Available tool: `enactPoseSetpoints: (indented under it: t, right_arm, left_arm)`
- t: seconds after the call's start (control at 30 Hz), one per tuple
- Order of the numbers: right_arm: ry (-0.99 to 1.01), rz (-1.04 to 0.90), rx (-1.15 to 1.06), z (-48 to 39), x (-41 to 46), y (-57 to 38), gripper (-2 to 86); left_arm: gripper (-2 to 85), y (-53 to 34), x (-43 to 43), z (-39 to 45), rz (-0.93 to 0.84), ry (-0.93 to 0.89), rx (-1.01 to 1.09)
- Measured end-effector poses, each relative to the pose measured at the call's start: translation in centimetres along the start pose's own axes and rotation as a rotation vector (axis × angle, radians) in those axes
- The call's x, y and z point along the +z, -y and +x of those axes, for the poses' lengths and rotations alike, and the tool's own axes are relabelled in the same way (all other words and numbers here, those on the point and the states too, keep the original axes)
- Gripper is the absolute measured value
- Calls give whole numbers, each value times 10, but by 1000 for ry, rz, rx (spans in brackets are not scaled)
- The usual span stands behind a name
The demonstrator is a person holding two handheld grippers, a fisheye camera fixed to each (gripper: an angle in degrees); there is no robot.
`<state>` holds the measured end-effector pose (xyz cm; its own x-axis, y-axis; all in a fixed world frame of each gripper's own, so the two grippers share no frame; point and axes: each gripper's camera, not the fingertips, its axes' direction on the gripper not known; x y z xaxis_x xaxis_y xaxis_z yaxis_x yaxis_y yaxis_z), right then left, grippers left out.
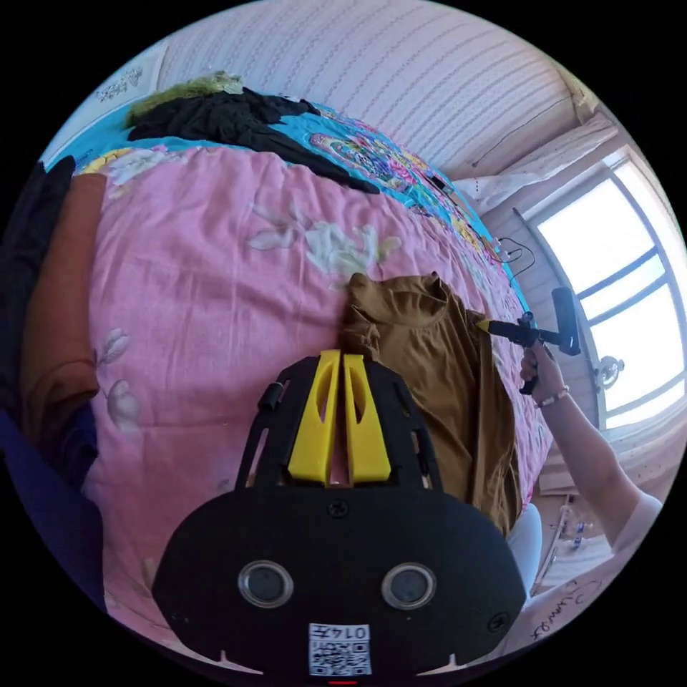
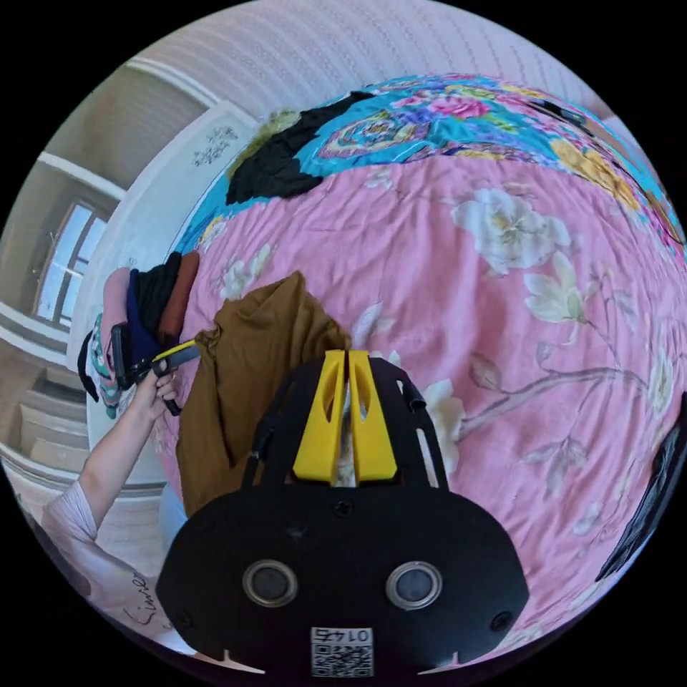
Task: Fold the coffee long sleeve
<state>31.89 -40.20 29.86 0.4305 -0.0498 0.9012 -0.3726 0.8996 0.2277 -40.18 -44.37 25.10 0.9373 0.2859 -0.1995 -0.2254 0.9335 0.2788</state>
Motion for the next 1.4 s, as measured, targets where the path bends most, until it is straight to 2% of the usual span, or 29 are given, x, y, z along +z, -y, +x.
enactPoseSetpoints:
  t: [0.1,0.23,0.37,0.47,0.6,0.7,0.83,0.9,1.07,1.17,1.2,1.23,1.3,1.4]
  right_arm:
    - [-11,31,32,37,-22,26,3]
    - [-76,99,35,59,-58,44,0]
    - [70,200,1,81,-110,31,0]
    - [125,217,-86,86,-146,-9,0]
    - [215,141,-168,96,-172,-110,0]
    - [241,15,-140,109,-160,-202,0]
    - [211,-158,-30,134,-113,-305,0]
    - [222,-167,17,144,-99,-329,0]
    - [207,-150,42,158,-111,-354,0]
    - [28,-210,62,155,-135,-357,-1]
    - [-79,-172,43,140,-150,-355,0]
    - [-134,-103,-7,119,-161,-351,0]
    - [-102,-38,-97,87,-157,-338,2]
    - [37,-106,-199,55,-98,-307,13]
  left_arm:
    - [-9,23,-11,3,22,72,56]
    - [-10,49,-32,-2,119,55,-48]
    - [-10,45,-62,-5,205,-22,-10]
    - [-10,15,-93,3,227,-79,122]
    - [-10,-69,-128,8,157,-167,242]
    - [-10,-144,-135,8,56,-211,245]
    - [-10,-227,-113,13,-114,-142,233]
    - [-10,-247,-101,15,-157,-131,205]
    - [-10,-265,-102,23,-210,-34,210]
    - [-9,-268,-122,32,-210,63,273]
    - [-9,-266,-130,41,-188,67,308]
    - [-9,-262,-133,52,-157,53,335]
    - [-7,-252,-125,67,-111,17,344]
    - [9,-230,-83,88,-119,-157,282]
